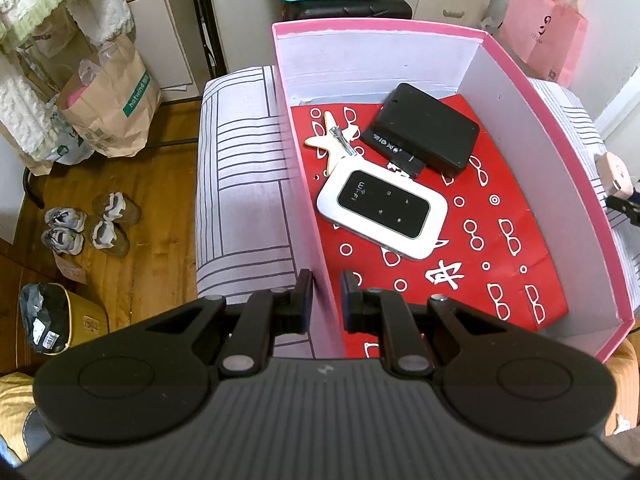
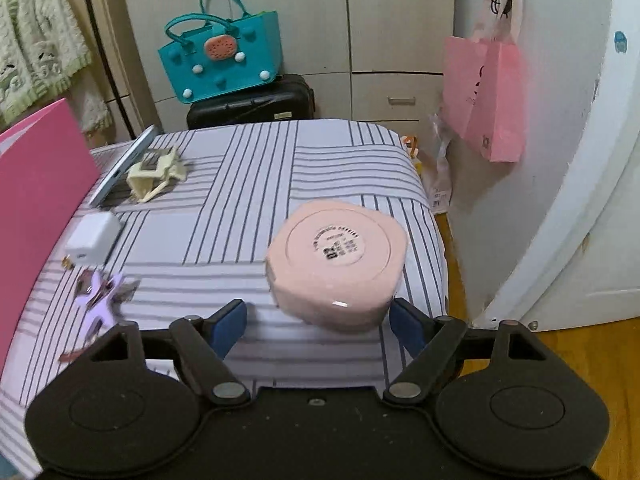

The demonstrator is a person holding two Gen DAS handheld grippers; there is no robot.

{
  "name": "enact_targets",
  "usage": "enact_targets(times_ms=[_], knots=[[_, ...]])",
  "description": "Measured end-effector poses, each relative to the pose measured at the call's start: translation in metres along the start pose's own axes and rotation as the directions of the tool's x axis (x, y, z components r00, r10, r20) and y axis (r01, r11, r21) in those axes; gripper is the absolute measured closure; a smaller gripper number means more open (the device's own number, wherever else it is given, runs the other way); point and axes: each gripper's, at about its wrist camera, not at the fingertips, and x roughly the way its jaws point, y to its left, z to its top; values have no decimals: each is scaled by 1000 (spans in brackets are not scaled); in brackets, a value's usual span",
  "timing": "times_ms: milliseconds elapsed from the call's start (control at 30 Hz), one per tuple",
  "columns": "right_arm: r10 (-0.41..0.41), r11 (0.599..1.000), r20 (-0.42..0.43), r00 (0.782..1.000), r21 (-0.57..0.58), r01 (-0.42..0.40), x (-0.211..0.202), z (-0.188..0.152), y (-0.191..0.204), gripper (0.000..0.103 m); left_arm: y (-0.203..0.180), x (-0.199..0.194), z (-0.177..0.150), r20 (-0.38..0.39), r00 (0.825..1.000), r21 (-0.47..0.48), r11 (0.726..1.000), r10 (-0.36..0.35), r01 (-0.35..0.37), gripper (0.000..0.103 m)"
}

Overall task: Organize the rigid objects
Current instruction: 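Grasp the pink round tape measure with the right gripper, then carry the pink tape measure into the pink box and release it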

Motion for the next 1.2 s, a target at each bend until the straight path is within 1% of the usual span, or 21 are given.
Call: enact_targets(times_ms=[67, 100, 167, 233, 267, 333, 400, 467, 533, 633, 700, 767, 833, 900, 933, 1000, 1033, 1067, 1100, 1133, 1200], knots=[[-12, 1000, 7, 1000, -18, 12, 7, 5, 2, 16, -1, 1, 1, -1, 1000, 6, 1000, 5, -5, 90], [-9, 1000, 12, 1000, -26, 9, 10, 7, 3, 14, -2, 1, 1, -1, 1000, 8, 1000, 6, -6, 90], [3, 1000, 32, 999, -15, -3, 15, 9, 4, 14, -2, 1, 1, 0, 1000, 11, 1000, 6, -6, 90], [-24, 999, 49, 998, -19, 25, 20, 12, 9, 14, -2, 1, 1, 1, 1000, 12, 1000, 5, -5, 90], [-37, 999, 57, 998, -35, 39, 22, 13, 11, 12, -2, 1, 1, 3, 1000, 15, 1000, 4, -4, 90], [-46, 998, 71, 996, -37, 48, 25, 16, 14, 11, -2, 2, 0, 10, 1000, 32, 999, 7, -7, 91], [-58, 998, 87, 995, 0, 58, 25, 17, 10, 25, 0, 5, 2, 3, 1000, 30, 1000, 2, -3, 91], [-63, 998, 87, 994, 23, 61, 21, 20, 9, 25, -3, 5, 1, 10, 1000, 56, 998, 19, -19, 92], [-31, 998, 101, 994, 58, 25, 15, 18, 9, 25, -6, 4, -1, 22, 999, 65, 997, 31, -32, 93], [27, 999, 96, 995, 38, -31, 4, 18, 21, 25, -7, 3, -2, 27, 999, 66, 997, 43, -44, 93], [82, 996, 106, 991, 16, -84, -8, 21, 35, 25, -7, 2, -1, 24, 999, 68, 997, 40, -42, 93], [154, 988, 123, 980, -13, -154, -25, 26, 52, 25, -10, 0, -3, 29, 998, 95, 994, 50, -53, 93], [266, 964, 126, 956, -27, -265, -44, 35, 72, 25, -13, -5, -3, 35, 998, 127, 990, 57, -61, 93], [388, 921, 130, 913, -92, -378, -66, 48, 98, 25, -13, -9, -3, 30, 998, 132, 990, 54, -57, 93], [435, 898, 133, 891, -138, -418, -76, 53, 113, 25, -12, -10, -2, 27, 998, 132, 990, 52, -55, 93], [512, 846, 125, 850, -243, -474, -92, 64, 144, 25, -12, -11, -3, 26, 998, 124, 991, 49, -52, 93], [535, 823, 111, 837, -289, -488, -96, 68, 159, 25, -12, -12, -3, 30, 998, 123, 991, 51, -54, 93], [554, 798, 86, 828, -339, -498, -98, 73, 176, 25, -14, -12, -4, 35, 998, 125, 990, 56, -60, 93], [567, 778, 51, 822, -362, -513, -96, 78, 189, 25, -16, -13, -5, 42, 997, 131, 989, 66, -71, 93], [570, 762, 0, 821, -373, -529, -90, 84, 203, 25, -17, -13, -5, 46, 996, 137, 987, 73, -79, 94], [525, 762, -80, 847, -400, -510, -76, 93, 229, 25, -20, -16, -6, 52, 995, 144, 985, 85, -92, 94]])
